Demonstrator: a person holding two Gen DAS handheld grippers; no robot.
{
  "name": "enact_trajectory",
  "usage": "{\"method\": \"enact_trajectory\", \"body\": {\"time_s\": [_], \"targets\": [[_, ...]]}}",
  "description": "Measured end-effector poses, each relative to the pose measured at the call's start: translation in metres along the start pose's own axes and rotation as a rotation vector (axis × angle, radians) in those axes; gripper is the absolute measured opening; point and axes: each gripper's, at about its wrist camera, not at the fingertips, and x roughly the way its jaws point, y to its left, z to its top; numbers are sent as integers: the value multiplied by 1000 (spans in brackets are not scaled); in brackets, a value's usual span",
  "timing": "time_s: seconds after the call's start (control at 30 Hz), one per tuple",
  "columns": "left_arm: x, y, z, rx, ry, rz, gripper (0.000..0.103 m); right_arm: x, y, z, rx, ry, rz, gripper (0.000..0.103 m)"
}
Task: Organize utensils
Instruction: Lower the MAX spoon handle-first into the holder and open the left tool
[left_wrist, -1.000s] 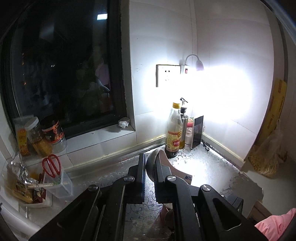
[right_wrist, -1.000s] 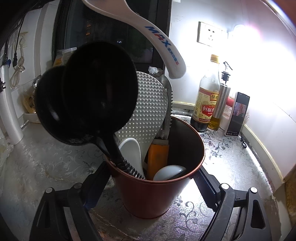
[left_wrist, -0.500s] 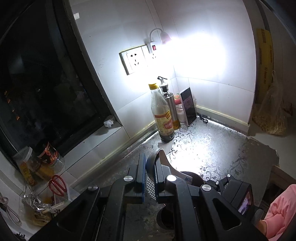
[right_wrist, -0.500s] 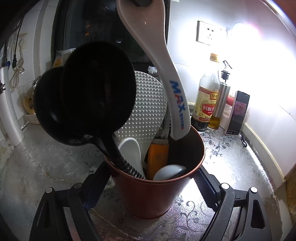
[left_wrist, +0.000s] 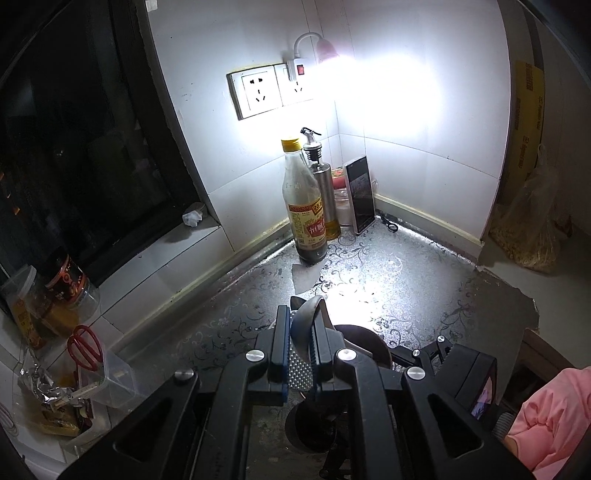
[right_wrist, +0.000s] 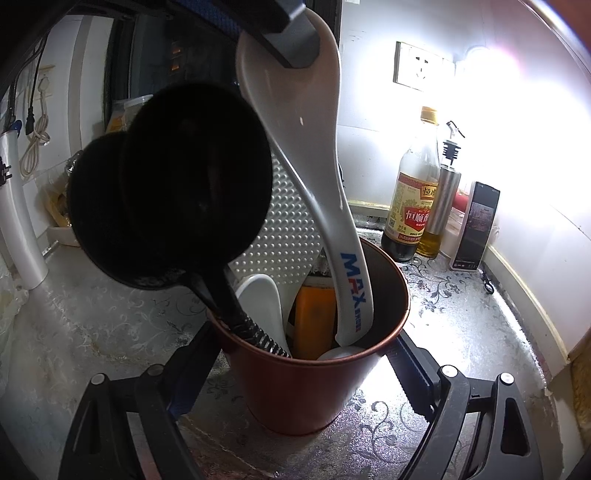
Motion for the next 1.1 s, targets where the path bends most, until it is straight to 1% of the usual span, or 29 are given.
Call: {"method": "enact_trajectory", "body": {"time_s": [0.13, 0.3, 0.43, 0.6, 0.73, 0.87, 1.1], "targets": [[1, 3, -2, -27, 9, -55, 13, 1, 0, 1, -1, 0, 0, 91], [4, 4, -5, -42, 17, -66, 14, 1, 1, 1, -4, 1, 1, 91], [3, 7, -5, -58, 18, -89, 14, 1, 1, 1, -3, 1, 0, 91], [-4, 10, -5, -70, -5, -106, 14, 0, 2, 2, -4, 2, -2, 91], [-10, 17, -7, -94, -23, -99, 14, 0, 5, 1, -5, 4, -5, 91], [-18, 31, -8, -144, -51, -88, 14, -1, 6, 1, -5, 4, -6, 91], [-31, 72, -20, -285, -89, -32, 15, -1, 6, 1, -6, 4, -6, 90]]}}
